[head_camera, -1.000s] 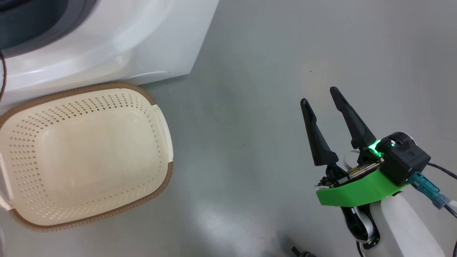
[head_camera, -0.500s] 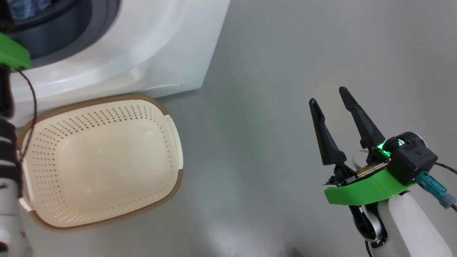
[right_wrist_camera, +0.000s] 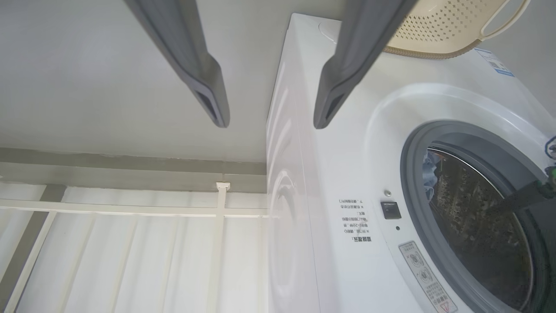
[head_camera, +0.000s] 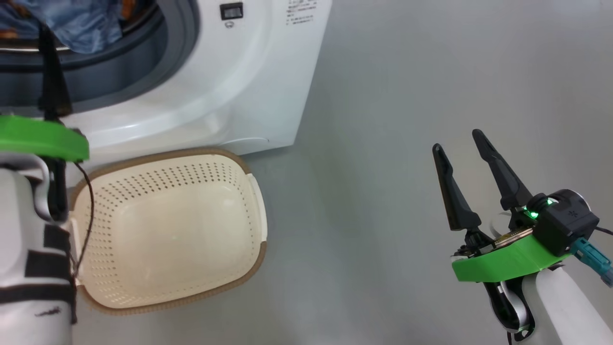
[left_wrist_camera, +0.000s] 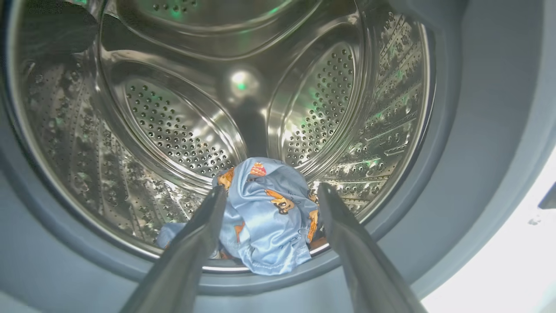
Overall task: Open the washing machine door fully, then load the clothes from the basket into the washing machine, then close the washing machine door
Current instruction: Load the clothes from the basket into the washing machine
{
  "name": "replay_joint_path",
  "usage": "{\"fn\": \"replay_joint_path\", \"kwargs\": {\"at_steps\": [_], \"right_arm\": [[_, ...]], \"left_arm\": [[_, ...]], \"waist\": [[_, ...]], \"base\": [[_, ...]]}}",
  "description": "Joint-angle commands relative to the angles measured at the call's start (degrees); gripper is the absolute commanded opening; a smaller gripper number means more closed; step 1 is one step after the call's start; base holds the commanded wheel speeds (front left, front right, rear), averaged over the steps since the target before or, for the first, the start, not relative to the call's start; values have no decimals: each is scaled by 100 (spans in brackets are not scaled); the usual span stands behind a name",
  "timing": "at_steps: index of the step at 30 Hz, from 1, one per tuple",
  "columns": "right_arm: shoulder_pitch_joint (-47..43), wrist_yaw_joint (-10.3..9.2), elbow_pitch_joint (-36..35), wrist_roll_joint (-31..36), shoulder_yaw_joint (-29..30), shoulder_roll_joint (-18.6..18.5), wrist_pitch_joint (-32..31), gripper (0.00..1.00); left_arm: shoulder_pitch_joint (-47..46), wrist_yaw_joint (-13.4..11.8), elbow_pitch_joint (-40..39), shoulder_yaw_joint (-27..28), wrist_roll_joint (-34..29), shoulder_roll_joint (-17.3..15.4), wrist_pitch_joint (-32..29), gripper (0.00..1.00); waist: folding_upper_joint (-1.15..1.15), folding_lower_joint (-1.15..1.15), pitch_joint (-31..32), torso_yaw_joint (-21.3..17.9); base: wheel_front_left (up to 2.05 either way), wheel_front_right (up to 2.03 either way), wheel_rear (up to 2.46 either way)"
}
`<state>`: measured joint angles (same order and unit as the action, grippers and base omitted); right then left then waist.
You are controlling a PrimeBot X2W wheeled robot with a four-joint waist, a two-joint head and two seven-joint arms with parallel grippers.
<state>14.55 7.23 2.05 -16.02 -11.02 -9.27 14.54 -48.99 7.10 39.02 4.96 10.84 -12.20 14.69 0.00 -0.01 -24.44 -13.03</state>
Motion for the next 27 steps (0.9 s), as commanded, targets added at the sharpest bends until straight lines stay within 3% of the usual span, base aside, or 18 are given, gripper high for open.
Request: {"fn": "replay_joint_path", "kwargs": {"at_steps": [1,27], "right_arm": [[-135,25,-115,49,-86,-70,46,100],[-846,25,10,-25,229,-327,46,100]], "left_arm": [[167,19,-232,153,-66,-171,30,100],[2555,37,-1699,482,-354,528,30,100]], "waist": [[0,1,151,130],[0,1,1083,621]], "base": [[0,0,0],[0,0,0]]}}
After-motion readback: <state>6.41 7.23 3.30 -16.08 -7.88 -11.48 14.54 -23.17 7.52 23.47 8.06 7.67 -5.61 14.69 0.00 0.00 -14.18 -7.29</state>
